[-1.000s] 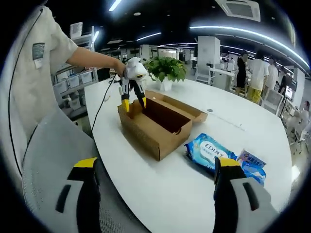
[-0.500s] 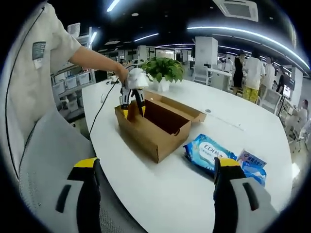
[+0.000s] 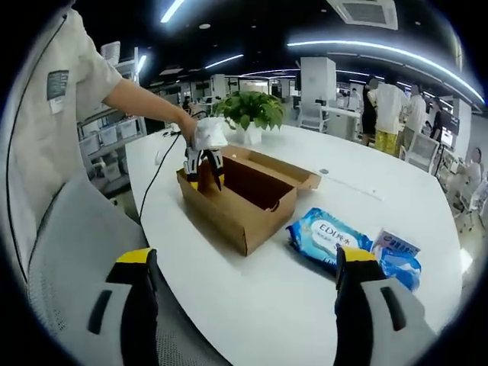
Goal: Operate the shoe box by opening the lid, removing the specified soft item, and placing it in the target area until the item is outside and the box remains undamaged.
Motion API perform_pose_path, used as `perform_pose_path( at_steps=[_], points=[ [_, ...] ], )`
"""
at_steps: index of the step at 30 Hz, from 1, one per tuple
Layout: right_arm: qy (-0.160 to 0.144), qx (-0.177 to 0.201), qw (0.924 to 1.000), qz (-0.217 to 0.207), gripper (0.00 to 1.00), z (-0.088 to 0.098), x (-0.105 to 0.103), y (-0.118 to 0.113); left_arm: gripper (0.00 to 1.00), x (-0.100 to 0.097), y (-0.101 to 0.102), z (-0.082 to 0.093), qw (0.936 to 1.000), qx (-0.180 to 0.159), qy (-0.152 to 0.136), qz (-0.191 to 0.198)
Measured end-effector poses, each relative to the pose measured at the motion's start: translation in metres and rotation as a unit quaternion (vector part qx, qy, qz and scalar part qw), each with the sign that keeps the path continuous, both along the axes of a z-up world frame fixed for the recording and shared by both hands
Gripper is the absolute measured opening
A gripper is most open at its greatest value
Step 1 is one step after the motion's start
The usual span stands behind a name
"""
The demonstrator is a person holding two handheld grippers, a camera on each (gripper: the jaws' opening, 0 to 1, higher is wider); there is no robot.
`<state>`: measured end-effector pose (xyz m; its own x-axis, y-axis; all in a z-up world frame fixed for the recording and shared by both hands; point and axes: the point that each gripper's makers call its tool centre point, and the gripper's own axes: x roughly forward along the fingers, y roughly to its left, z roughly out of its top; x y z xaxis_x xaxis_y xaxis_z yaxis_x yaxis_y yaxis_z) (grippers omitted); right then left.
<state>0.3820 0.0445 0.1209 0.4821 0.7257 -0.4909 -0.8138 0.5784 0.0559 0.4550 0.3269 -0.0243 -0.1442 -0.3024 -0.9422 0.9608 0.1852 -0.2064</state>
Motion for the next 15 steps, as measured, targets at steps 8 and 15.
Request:
perform_pose_path(
  at_steps=[8,15],
  points=[
    [0.000,0.003,1.0000,-0.003,0.93,0.001,0.001,-0.001,0.51,0.001,-0.001,0.003,0.9999,-0.010,-0.002,0.007],
    [0.001,0.004,1.0000,-0.007,0.92,0.000,0.000,-0.003,0.50,-0.008,-0.006,-0.001,0.9975,-0.011,-0.016,-0.068]
  ],
)
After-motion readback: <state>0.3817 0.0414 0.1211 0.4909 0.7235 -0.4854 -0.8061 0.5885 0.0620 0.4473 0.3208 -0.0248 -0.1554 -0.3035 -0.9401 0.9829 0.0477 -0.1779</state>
